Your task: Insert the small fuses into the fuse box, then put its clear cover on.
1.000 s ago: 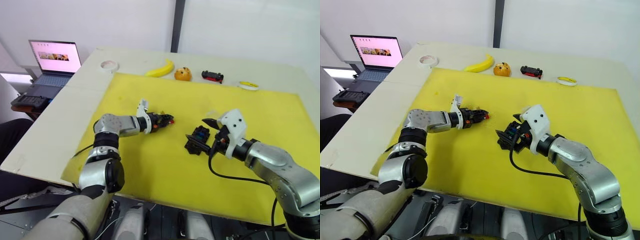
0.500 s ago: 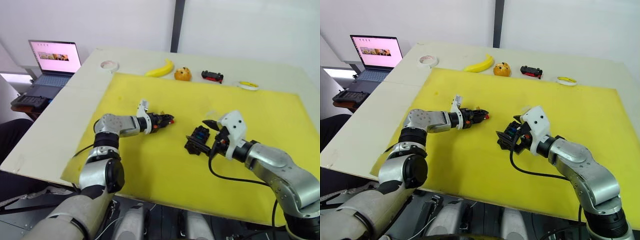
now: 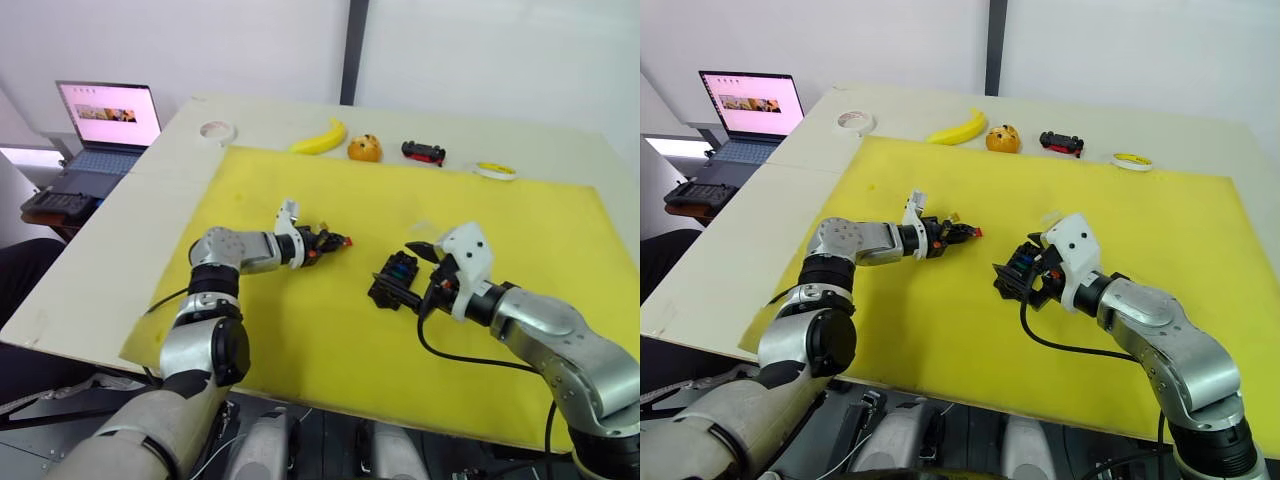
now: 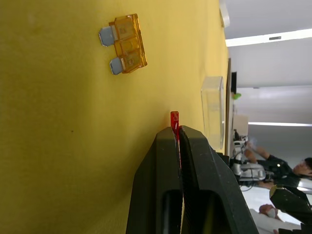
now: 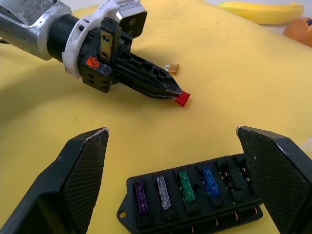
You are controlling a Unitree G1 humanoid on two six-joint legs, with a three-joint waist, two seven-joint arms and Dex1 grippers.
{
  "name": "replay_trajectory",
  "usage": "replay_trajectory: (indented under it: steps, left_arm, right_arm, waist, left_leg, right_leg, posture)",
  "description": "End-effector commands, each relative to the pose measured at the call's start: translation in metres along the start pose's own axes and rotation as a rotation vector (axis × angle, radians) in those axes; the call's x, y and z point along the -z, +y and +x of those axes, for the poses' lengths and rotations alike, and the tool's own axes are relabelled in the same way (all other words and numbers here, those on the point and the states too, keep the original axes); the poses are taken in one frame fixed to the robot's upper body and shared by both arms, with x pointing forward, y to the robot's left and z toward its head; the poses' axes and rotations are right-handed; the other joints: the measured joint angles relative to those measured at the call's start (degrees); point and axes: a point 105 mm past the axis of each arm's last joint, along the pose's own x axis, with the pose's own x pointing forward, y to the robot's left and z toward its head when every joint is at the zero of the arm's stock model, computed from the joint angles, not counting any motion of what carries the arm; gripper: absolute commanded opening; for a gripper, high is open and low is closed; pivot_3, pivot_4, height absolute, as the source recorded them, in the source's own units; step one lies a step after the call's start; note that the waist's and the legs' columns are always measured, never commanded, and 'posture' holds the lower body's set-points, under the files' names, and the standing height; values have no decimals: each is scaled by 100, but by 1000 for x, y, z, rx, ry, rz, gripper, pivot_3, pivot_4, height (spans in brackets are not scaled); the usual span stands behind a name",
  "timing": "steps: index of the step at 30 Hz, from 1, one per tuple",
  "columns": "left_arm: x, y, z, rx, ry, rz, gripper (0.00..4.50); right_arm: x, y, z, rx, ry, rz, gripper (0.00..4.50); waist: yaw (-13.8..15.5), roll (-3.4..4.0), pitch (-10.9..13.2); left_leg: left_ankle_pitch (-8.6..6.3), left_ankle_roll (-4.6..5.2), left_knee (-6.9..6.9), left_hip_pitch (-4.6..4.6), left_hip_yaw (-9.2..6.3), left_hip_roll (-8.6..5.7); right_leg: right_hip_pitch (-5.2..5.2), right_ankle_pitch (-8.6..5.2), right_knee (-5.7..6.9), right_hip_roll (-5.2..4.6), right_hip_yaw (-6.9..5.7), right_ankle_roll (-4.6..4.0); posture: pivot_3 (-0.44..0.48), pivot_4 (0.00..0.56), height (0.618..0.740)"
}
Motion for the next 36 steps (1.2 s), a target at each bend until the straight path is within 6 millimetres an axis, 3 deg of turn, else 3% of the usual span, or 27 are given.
replay_trajectory:
  steps: [1,6,9,15,26,36]
  left_arm:
    - [9,3,-2,0,44,-19,32]
    - [-9,-24,-29,72,14,68,32]
    - [-19,-48,-56,138,-4,131,32]
    - [-15,-82,-88,264,-35,301,32]
    - [-5,-98,-107,372,-108,356,32]
    - [1,-116,-102,483,-174,299,32]
  right_arm:
    - [-12,-1,-4,9,-44,-19,4500]
    - [-21,3,-2,-4,-114,102,4500]
    - [-33,15,3,-47,-203,262,4500]
    - [-54,30,13,-112,-336,537,4500]
    - [-76,35,10,-206,-433,779,4500]
    - [-89,33,8,-248,-491,955,4500]
  waist:
    - [-16,0,0]
    - [-136,-3,2]
    - [-176,-9,6]
    - [-289,-6,5]
    - [-302,-4,4]
    - [-305,-4,4]
  left_leg:
    - [0,0,-1,0,0,0]
    - [6,-10,-19,-7,0,0]
    - [26,-42,-50,-9,1,2]
    - [49,-79,-77,-8,-4,17]
    - [50,-80,-76,-8,2,17]
    - [51,-76,-74,-8,6,22]
  right_leg:
    - [-1,0,0,0,0,0]
    - [-20,1,2,0,6,1]
    - [-46,1,8,3,11,0]
    - [-62,2,16,17,10,-4]
    - [-63,5,14,20,12,-9]
    - [-63,5,14,27,15,-9]
  posture:
    - [0,150,740]
    - [0,150,740]
    - [0,150,740]
    - [0,150,740]
    - [0,150,740]
    - [0,150,740]
